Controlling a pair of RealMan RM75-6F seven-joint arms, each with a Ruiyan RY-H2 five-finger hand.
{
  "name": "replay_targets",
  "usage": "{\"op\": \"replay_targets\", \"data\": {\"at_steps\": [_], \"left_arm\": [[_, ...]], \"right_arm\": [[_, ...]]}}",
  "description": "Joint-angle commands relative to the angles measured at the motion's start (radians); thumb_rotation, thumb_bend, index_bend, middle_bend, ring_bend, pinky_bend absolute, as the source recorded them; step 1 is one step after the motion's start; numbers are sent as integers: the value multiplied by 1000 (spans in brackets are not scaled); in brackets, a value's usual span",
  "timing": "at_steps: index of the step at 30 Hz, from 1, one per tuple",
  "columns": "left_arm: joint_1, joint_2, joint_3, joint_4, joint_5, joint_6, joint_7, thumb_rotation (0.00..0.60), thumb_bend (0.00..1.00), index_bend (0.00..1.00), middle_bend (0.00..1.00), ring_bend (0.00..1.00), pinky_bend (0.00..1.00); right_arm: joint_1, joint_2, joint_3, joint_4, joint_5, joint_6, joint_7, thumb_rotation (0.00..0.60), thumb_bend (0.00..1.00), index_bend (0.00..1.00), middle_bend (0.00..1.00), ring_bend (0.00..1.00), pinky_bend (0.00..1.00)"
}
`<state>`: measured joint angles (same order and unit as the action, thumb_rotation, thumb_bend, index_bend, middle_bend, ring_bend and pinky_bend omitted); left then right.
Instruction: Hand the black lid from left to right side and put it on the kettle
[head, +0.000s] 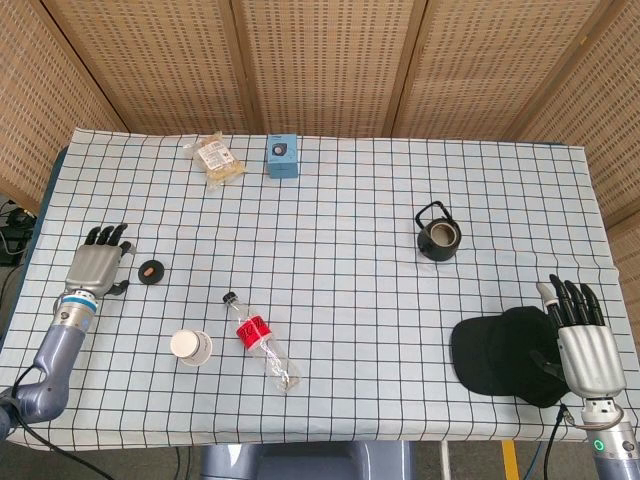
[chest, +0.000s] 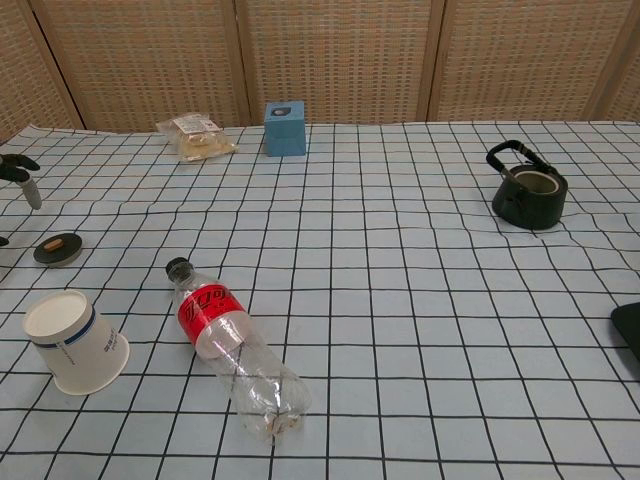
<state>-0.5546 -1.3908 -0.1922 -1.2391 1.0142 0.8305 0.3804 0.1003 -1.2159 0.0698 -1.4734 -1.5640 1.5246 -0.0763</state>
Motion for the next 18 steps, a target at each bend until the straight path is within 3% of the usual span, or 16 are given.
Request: {"op": "replay_targets", "data": {"at_steps": [1,18], "left_arm": [[-21,-27,14,26,-28,-24,23,600,310,313,0,0,0],[-68,-129,35,157,-76,-33,42,600,272,265,0,0,0]], "right_arm": [[-1,2,1,0,3,0,3,600,143,60,0,0,0],[0,4,2,1,12,-5,11,600,143,77,0,0,0]]}}
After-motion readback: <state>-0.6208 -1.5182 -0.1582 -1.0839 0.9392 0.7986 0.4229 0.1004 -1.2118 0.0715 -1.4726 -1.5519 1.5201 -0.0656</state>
